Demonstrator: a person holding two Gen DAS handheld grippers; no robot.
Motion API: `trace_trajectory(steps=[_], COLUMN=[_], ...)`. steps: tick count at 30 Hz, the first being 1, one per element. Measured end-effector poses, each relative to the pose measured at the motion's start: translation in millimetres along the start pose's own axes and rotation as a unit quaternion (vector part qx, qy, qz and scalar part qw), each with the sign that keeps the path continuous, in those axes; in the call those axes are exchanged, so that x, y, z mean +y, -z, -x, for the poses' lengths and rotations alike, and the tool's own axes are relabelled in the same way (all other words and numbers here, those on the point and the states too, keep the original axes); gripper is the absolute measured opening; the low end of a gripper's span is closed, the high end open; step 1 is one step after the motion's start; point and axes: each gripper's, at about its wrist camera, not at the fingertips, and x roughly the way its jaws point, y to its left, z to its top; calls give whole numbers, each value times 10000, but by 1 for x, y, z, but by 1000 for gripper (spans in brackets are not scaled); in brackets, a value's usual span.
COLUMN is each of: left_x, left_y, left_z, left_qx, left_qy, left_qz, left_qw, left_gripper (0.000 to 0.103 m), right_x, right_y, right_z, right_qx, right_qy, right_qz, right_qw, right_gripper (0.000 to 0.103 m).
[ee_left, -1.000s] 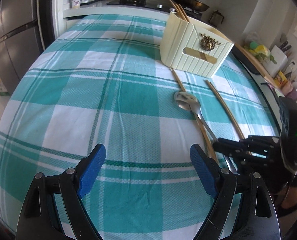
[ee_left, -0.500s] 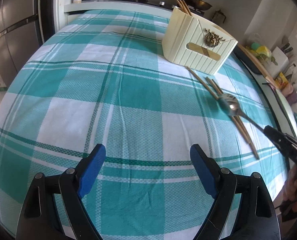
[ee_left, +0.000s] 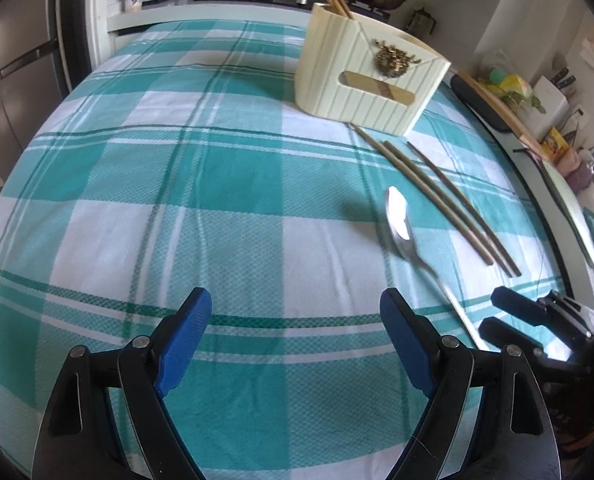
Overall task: Organize utensils
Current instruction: 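Move the open left gripper to the second silver spoon while the right gripper returns to the chopsticks, then grasp the second silver spoon handle with the left gripper while the right gripper grasps a chopstick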
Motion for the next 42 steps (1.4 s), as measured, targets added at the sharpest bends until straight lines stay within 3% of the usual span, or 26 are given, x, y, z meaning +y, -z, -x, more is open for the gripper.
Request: trace_trajectory(steps=[5,7,10,12,15,18,23,28,30,32,34,37,38,39,42], left_x=[-47,-74,-118,-136,-142,-125,-72,-50,-50,-62,-86,-119,-127,-130,-121], left_y=[-9,-15,-17,-7,8,12,2,-4,-6,-7,-8,-13,-19,-25,-54], left_z=[-18,-29,-57,-74,-66,-57,-52,-51,-53,-54,-61,-73,-78,-84,-101], left_qx=[122,85,74,143,-141,-84,236,400,483,583,779,615,559,560,561], left_qy=[327,253,-421,-1027,-1386,-1302,-942,-878,-666,-416,-249,-403,-441,-483,-756], left_qz=[-135,-236,-516,-719,-1045,-1193,-967,-939,-1038,-1426,-2113,-2922,-2995,-2959,-2288], left_qw=[9993,9994,9978,9920,9847,9842,9906,9909,9912,9872,9740,9535,9514,9524,9689], left_gripper=[87,88,88,85,88,89,90,90,88,88,89,90,90,90,87], right_x=[-28,-40,-58,-68,-75,-81,-99,-100,-97,-98,-99,-96,-94,-93,-88], right_y=[4,8,16,20,25,31,34,32,30,28,27,27,27,28,29], right_z=[27,37,44,49,57,62,60,50,49,48,46,45,44,44,46], right_qx=[-204,-282,-326,-361,-432,-426,-370,-236,-235,-218,-197,-166,-163,-158,-167], right_qy=[388,554,699,792,863,1085,1168,1206,1242,1270,1284,1293,1280,1262,1269], right_qz=[-268,-433,-697,-870,-975,-882,-1047,-1011,-971,-998,-1048,-1038,-1037,-1033,-1016], right_qw=[9987,9971,9946,9924,9906,9893,9869,9873,9872,9866,9860,9860,9862,9865,9866], right_gripper=[36,36,36,36,36,38,38,38,38,38,38,38,38,38,38])
